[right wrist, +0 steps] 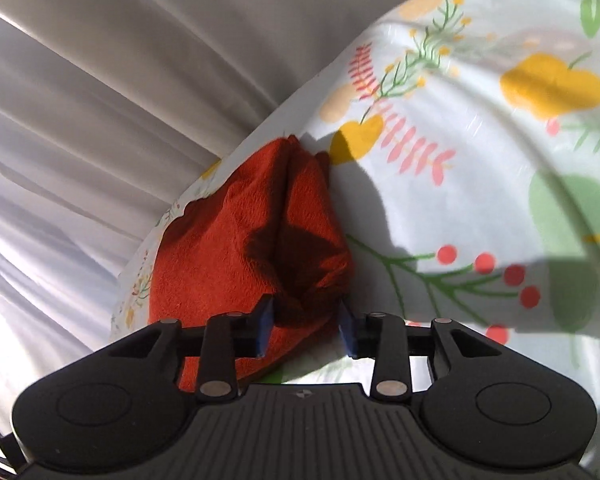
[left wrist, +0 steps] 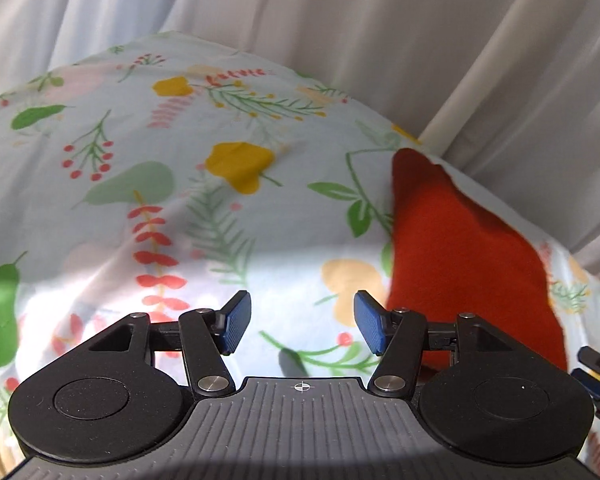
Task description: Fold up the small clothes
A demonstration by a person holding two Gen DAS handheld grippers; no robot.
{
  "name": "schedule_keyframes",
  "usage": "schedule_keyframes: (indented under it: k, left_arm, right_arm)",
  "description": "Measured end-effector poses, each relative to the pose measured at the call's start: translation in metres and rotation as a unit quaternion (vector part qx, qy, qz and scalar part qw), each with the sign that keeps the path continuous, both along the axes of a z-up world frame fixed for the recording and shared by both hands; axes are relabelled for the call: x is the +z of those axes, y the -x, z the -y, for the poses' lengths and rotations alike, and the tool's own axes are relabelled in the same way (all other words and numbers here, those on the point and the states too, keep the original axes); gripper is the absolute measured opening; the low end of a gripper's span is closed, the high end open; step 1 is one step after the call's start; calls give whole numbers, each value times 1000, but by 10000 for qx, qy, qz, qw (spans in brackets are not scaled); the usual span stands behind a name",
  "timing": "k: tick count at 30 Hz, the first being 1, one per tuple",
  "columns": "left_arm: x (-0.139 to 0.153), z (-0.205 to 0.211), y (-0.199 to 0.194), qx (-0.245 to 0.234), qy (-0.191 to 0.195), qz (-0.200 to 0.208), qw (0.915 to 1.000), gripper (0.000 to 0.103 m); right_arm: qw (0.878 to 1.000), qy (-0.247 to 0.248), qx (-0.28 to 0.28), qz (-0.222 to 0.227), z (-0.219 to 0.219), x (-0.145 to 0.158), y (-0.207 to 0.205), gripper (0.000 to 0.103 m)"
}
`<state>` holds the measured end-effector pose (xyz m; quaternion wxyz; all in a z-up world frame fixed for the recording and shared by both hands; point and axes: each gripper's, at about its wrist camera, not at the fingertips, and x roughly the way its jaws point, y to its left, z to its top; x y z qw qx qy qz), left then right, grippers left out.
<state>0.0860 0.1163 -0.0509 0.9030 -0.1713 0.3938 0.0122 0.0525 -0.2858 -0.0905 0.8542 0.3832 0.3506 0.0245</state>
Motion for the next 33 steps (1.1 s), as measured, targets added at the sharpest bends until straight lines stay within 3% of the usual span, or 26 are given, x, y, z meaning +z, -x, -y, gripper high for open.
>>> schedule_keyframes:
  k: [2,7,9,11,13,15,18,22,33]
  left_arm:
    - [7,14,-11,-162,42,172,9997,64]
    - [10,62,-49,-497,-64,269,9984,72]
    - [6,74,-68,-443,-199,316,9983,72]
    - [-2,81,-84,-348,-365,379,9980,73]
    - [-9,82,-98,-229,-297,473,9982,76]
    - [-17,83,-108,-186,-317,587,9976,78]
    - [-28,88,-120,-196,-637,670,9955,91]
    - [-40,82,-123,-131,-509,703,9961,98]
    - [-48,76,-121,-133,-402,765,9962,99]
  right_arm:
    - [9992,353,44,208,-5,9,-11,35]
    - [9857,1273,1007,459,-60,21,-50,29]
    - [9745,1822,1219,484,-81,21,-65,26]
    - [9681,2059,1318,548,-91,20,-77,23]
    - [9637,2272,1297,528,-95,16,-84,23]
    - [9611,2384,1305,485,-97,6,-90,20]
    - [9519,2662,1342,703,-101,2,-83,19]
    - [9463,2769,1425,873,-101,0,-76,19]
    - [9442,2780,1412,1062,-101,-4,-68,19]
